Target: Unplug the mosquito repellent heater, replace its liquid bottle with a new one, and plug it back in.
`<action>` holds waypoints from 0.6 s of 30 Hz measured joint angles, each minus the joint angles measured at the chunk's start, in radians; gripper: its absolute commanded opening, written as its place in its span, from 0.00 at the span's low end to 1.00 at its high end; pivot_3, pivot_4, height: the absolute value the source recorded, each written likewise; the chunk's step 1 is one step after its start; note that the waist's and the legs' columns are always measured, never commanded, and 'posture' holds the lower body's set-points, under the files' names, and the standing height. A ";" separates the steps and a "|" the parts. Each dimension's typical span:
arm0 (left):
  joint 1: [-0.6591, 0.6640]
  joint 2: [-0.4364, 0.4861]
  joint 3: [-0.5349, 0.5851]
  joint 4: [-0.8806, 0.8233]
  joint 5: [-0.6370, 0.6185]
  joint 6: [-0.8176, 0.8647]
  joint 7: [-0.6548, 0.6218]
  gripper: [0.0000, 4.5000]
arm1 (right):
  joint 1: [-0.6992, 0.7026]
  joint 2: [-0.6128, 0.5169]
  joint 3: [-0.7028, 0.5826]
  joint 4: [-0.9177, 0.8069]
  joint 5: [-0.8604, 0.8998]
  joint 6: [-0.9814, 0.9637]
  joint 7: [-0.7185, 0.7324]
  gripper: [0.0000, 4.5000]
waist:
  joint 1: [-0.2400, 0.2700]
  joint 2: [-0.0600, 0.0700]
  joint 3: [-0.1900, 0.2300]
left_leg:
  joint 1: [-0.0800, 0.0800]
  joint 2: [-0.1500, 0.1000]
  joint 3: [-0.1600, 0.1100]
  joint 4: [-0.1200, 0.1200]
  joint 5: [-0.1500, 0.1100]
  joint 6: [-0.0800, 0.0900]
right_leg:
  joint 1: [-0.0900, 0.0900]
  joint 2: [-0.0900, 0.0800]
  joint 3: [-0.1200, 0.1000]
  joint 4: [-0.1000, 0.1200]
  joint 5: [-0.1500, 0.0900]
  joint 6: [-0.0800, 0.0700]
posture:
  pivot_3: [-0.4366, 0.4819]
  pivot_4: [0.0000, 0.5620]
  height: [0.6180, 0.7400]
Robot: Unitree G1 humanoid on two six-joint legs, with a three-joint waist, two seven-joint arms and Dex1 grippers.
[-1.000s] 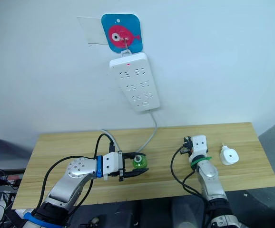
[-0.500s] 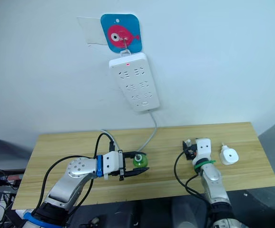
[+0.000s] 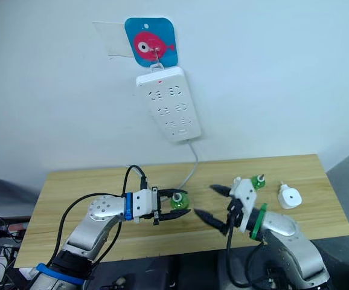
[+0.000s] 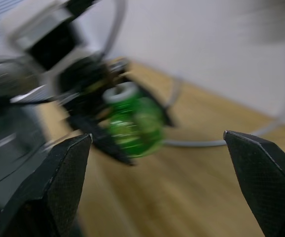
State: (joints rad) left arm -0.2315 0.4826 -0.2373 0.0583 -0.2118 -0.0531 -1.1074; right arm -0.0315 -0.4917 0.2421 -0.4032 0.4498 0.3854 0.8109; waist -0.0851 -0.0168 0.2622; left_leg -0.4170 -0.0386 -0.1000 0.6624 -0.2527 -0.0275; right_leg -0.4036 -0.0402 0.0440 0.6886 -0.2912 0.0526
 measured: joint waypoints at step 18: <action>0.003 -0.005 -0.032 -0.025 0.000 -0.029 -0.038 0.50 | -0.118 0.136 0.112 0.136 -0.135 -0.098 0.016 0.63 | 0.001 0.000 0.000 | 0.000 0.000 -0.001 0.000 0.000 0.000 | -0.001 -0.001 -0.001 0.000 0.000 0.000 | 0.38 0.45 1.00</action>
State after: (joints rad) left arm -0.2283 0.4774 -0.2689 0.0337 -0.2117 -0.0816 -1.1452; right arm -0.1496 -0.3560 0.3542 -0.2670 0.3150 0.2876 0.8271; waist -0.0843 -0.0169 0.2621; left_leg -0.4173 -0.0388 -0.1013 0.6622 -0.2526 -0.0278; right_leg -0.4044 -0.0409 0.0431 0.6885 -0.2912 0.0526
